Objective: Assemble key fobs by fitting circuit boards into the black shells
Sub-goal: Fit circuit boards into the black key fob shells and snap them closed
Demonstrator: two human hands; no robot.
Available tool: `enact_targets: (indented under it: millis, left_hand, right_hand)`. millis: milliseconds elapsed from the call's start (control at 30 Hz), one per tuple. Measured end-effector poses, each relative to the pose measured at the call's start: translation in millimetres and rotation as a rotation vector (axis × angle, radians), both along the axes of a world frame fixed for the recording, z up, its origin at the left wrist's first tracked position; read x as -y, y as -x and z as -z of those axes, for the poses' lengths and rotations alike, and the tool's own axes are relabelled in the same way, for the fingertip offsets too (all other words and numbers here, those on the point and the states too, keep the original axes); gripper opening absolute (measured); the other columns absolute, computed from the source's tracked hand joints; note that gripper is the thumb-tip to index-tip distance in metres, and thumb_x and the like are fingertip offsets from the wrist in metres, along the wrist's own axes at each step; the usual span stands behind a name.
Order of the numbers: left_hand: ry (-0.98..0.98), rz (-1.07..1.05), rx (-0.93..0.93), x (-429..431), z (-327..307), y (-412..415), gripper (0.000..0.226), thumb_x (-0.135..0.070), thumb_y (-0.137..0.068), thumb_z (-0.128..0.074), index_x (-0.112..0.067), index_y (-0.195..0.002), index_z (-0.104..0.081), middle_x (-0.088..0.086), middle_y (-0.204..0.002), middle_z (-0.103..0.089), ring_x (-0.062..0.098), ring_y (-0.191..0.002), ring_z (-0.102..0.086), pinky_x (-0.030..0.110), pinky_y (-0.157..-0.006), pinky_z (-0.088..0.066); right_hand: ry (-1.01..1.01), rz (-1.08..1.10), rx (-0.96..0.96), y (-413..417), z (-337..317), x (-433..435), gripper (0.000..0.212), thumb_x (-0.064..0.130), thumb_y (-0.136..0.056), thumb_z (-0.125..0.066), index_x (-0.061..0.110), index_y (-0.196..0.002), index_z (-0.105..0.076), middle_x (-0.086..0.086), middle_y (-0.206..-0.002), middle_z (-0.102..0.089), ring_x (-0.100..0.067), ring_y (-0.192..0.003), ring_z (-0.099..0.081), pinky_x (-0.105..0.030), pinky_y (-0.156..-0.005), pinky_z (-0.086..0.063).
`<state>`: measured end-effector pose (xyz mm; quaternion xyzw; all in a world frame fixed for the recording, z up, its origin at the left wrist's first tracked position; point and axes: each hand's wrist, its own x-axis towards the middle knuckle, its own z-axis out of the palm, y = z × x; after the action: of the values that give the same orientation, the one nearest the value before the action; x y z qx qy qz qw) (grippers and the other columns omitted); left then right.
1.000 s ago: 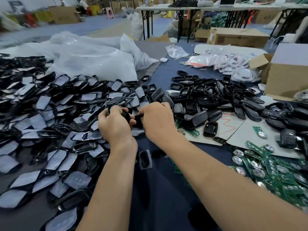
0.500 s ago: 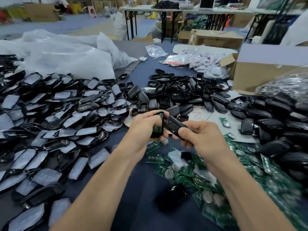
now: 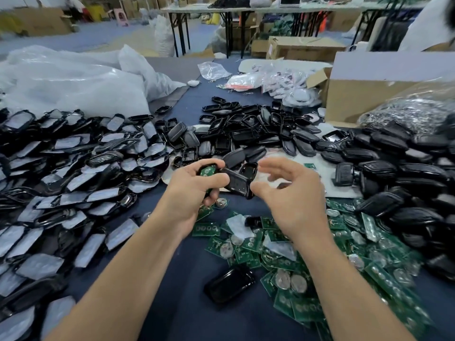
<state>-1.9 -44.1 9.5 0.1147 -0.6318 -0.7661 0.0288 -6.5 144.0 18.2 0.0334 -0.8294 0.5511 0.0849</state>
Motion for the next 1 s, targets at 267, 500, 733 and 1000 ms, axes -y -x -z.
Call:
enact_targets:
  millis: [267,500,733,1000]
  left_hand:
    - [0.005,0.023,0.047,-4.0,2.9,-0.2,0.026,0.008,-0.083,-0.074,-0.014,-0.098,-0.076,0.006,-0.068,-0.062,0.01,-0.042,-0.044,0.017,-0.038,-0.032]
    - [-0.085,0.138,0.026,-6.4,-5.8,-4.4,0.021,-0.028,-0.099,-0.065,-0.012,-0.104,-0.079,0.003,-0.082,-0.07,0.009,-0.049,-0.048,0.015,-0.039,-0.035]
    - [-0.12,0.032,-0.005,-7.4,-10.3,-6.8,0.038,-0.001,-0.1,-0.038,-0.005,-0.109,-0.075,0.011,-0.086,-0.071,0.018,-0.071,-0.062,0.029,-0.07,-0.051]
    - [0.177,-0.072,-0.101,-19.6,-8.7,-7.3,0.039,0.005,-0.099,-0.053,-0.024,-0.103,-0.079,0.001,-0.105,-0.08,0.022,-0.107,-0.074,0.042,-0.1,-0.056]
  right_hand:
    - [-0.363,-0.215,-0.101,-13.5,1.1,22.0,0.043,0.016,-0.082,-0.078,0.039,-0.115,-0.063,0.011,-0.101,-0.076,-0.019,-0.095,-0.069,-0.04,-0.088,-0.056]
    - [0.254,-0.225,0.182,-9.1,4.1,17.2,0.036,0.0,-0.081,-0.078,0.029,-0.101,-0.074,0.012,-0.092,-0.08,-0.005,-0.085,-0.076,-0.03,-0.079,-0.061]
    - [0.914,-0.289,0.518,-3.2,1.4,14.0,0.026,-0.011,-0.091,-0.065,0.001,-0.113,-0.067,-0.01,-0.096,-0.079,-0.018,-0.086,-0.077,-0.034,-0.085,-0.064]
    - [0.844,-0.273,0.431,-2.0,8.6,19.9,0.027,-0.012,-0.089,-0.067,0.004,-0.11,-0.07,-0.008,-0.095,-0.08,-0.02,-0.078,-0.077,-0.031,-0.07,-0.063]
